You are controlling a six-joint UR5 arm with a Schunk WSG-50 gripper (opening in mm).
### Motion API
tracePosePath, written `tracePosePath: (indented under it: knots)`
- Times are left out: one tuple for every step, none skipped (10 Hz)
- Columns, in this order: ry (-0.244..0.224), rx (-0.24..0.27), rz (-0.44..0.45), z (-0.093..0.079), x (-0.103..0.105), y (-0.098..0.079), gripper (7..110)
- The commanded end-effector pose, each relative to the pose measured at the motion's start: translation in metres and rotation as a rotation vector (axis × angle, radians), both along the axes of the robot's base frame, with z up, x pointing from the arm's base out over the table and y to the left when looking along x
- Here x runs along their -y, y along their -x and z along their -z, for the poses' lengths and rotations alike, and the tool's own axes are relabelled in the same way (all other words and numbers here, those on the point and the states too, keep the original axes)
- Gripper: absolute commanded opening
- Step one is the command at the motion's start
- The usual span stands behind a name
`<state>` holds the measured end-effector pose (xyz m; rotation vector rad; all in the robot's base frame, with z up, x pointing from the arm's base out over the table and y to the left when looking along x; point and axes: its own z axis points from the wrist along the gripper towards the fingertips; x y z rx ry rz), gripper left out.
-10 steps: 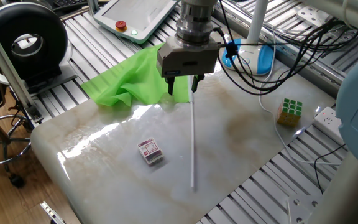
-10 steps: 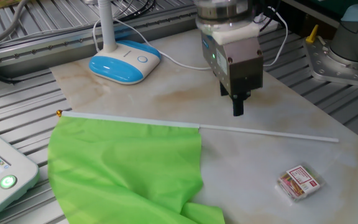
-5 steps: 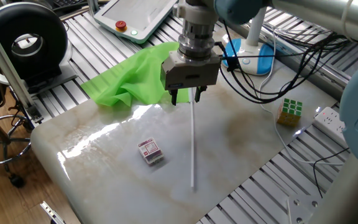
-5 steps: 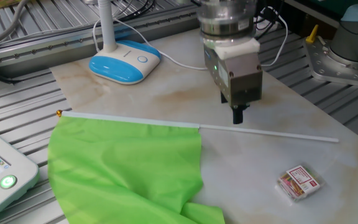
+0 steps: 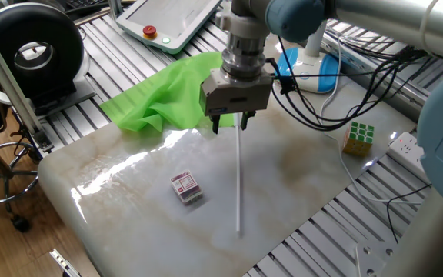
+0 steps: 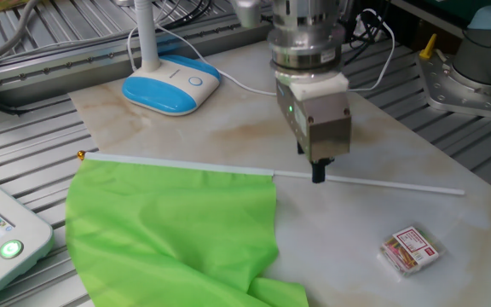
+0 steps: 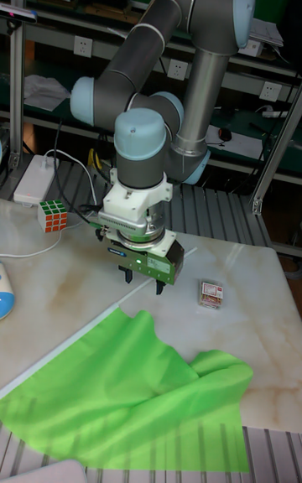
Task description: Wave the flag
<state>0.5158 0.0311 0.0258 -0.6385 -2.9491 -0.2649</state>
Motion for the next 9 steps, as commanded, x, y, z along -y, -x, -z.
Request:
tracePosePath:
  knots:
    - [-0.007,0.030,0.009,0.015,-0.002,-0.008,66]
    - [-0.008,0.036,0.006,0.017,-0.002,-0.008,66]
    - [-0.007,0.040,0.000,0.018,-0.001,-0.008,66]
    - [-0.003,0.039,0.006,0.018,0.001,-0.006,66]
    - [-0.013,0.019,0.076,0.017,-0.002,-0.004,66]
    - [-0.014,-0.003,0.150,0.019,-0.003,-0.004,66]
    - [-0.016,-0.017,0.216,0.020,-0.005,-0.005,66]
    - [0.023,-0.029,0.258,0.024,0.005,-0.005,66]
    - [0.034,-0.037,0.266,0.025,0.010,-0.004,66]
